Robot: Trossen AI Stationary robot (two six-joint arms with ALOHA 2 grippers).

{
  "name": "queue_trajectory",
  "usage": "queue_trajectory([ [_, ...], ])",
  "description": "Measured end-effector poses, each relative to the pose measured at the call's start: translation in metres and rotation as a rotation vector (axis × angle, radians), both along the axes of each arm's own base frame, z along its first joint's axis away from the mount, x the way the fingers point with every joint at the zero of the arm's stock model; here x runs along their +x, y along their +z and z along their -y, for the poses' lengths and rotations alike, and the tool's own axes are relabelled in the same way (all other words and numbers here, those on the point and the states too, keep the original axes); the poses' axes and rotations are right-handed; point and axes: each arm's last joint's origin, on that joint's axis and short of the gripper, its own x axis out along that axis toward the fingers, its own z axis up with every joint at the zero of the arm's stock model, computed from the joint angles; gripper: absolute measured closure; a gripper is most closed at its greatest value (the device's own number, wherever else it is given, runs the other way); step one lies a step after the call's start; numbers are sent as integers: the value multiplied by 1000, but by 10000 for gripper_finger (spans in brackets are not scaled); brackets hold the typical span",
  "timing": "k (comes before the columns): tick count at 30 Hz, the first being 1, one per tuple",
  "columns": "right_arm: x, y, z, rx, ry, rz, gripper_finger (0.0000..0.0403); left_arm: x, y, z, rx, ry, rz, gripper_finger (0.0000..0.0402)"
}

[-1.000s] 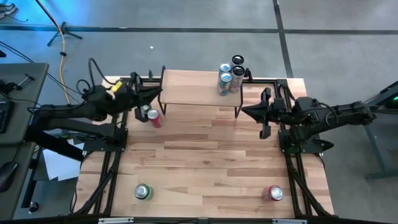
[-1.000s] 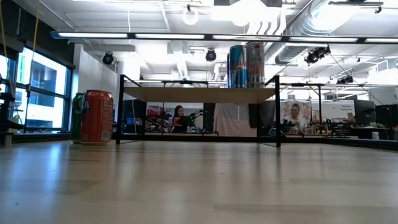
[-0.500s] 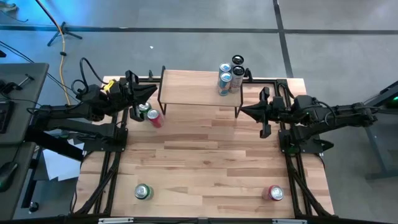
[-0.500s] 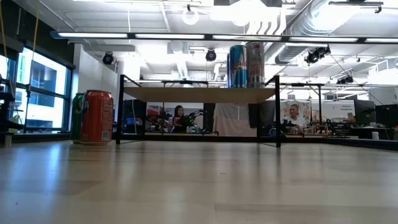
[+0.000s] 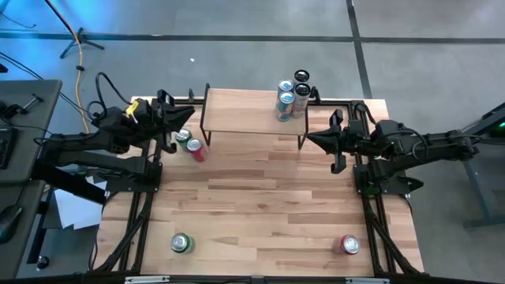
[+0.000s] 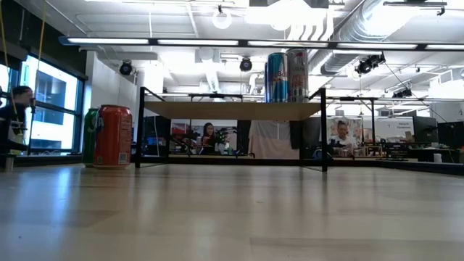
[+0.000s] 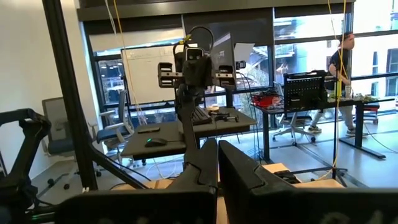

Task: Place canned beverage on shelf
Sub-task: Put the bottom red soda can on the shelf

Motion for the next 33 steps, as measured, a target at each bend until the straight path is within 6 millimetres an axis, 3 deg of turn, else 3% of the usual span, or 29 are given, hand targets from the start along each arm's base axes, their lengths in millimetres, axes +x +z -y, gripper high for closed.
queue_trajectory([
  [11, 0, -1, 0, 77, 15, -5, 402, -3, -2, 1, -60, -38, -17, 401],
  [33, 5, -8, 0, 70, 9, -69, 402, -4, -2, 0, -85, -44, -9, 401],
])
